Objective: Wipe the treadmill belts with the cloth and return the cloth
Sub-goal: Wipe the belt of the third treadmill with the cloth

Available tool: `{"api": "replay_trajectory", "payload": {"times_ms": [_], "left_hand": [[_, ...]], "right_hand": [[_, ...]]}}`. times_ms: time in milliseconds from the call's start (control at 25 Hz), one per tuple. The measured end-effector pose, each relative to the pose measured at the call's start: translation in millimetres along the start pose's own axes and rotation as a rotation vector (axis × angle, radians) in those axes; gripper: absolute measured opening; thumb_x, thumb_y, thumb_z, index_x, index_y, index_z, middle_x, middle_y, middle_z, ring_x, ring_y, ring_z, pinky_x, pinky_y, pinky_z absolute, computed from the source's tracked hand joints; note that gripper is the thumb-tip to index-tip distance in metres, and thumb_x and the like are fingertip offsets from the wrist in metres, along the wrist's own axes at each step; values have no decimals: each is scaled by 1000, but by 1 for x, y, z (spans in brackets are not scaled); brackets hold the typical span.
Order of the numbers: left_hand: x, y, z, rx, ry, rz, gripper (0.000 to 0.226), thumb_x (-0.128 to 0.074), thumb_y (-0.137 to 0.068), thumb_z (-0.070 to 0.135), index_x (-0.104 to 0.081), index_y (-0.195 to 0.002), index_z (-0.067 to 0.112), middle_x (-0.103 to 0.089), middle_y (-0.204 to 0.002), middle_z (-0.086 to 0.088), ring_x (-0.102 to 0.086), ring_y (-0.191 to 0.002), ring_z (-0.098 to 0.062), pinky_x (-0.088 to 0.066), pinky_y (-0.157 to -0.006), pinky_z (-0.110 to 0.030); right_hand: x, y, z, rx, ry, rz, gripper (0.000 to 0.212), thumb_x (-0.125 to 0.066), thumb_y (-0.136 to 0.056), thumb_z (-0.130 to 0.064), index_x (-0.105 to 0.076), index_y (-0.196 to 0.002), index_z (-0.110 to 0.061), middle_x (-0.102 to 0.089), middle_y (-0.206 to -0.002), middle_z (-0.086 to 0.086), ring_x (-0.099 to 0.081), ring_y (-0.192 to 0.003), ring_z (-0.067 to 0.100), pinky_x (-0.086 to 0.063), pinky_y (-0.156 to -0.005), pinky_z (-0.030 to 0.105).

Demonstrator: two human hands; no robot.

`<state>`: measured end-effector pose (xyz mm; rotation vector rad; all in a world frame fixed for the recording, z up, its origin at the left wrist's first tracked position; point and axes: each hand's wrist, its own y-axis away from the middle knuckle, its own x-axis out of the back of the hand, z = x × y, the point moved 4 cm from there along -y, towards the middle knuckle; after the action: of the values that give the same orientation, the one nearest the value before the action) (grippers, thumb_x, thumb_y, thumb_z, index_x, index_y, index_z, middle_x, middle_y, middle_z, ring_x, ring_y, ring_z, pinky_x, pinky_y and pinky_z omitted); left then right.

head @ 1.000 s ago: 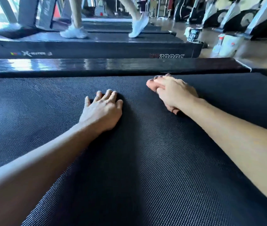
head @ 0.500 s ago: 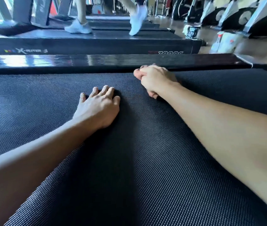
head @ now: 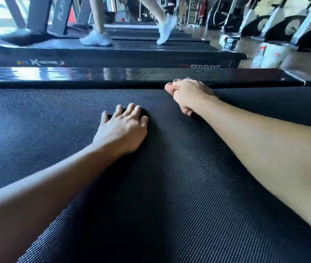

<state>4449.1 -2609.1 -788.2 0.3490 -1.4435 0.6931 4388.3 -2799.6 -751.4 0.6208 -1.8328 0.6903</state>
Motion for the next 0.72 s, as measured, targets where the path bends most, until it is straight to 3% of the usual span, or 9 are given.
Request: {"api": "replay_trajectory", "payload": {"times_ms": [80, 120, 200, 280, 360, 480, 720], "left_hand": [[2, -1, 1, 1, 13, -13, 49, -20, -102, 44, -31, -144, 22, -20, -159, 7, -13, -146, -17, -9, -115, -50], [3, 1, 2, -8, 10, -4, 48, -20, -102, 44, -32, -143, 22, -22, -158, 7, -15, -145, -16, -9, -115, -50], [3, 3, 0, -13, 23, 27, 48, -21, -102, 45, -33, -142, 23, -23, -157, 8, -15, -145, -16, -10, -115, -51], [3, 4, -1, -11, 28, 31, 49, -22, -102, 45, -32, -144, 23, -24, -157, 9, -15, -145, -15, -10, -116, -50], [2, 4, 1, -12, 25, 49, 49, -24, -101, 45, -33, -144, 24, -26, -156, 10, -17, -145, -15, -10, -116, -49], [4, 4, 0, 27, 44, 50, 49, -28, -101, 45, -32, -146, 26, -25, -157, 11, -16, -146, -14, -9, -116, -47], [4, 14, 3, 130, 70, -70, 55, -24, -102, 45, -19, -153, 27, -12, -161, 10, -5, -149, -16, -4, -119, -49]], "right_hand": [[-6, 1, -25, 52, -19, 20, 18, -43, -77, -19, -57, -86, -25, -59, -73, -3, -63, -81, 22, -36, -58, 21], [-10, 3, -32, 116, -40, 5, 23, -44, -81, -24, -61, -96, -31, -66, -85, -3, -64, -92, 24, -42, -65, 23], [-6, 21, -25, 275, -60, -33, 38, -48, -89, -36, -56, -124, -49, -65, -122, -10, -60, -112, 24, -48, -89, 31], [-1, 42, 1, 392, -61, -84, 47, -51, -90, -43, -46, -135, -53, -48, -144, -19, -49, -130, 17, -39, -108, 36], [5, 41, 28, 304, -39, -49, 46, -48, -90, -45, -45, -135, -53, -41, -148, -22, -43, -134, 16, -35, -111, 36], [5, 36, 25, 84, 35, 24, 45, -47, -95, -35, -45, -139, -43, -39, -151, -12, -40, -133, 21, -33, -106, 35], [15, 148, 23, 322, 5, -14, 48, -51, -95, -36, -43, -140, -47, -33, -155, -16, -34, -140, 17, -25, -115, 34]]}}
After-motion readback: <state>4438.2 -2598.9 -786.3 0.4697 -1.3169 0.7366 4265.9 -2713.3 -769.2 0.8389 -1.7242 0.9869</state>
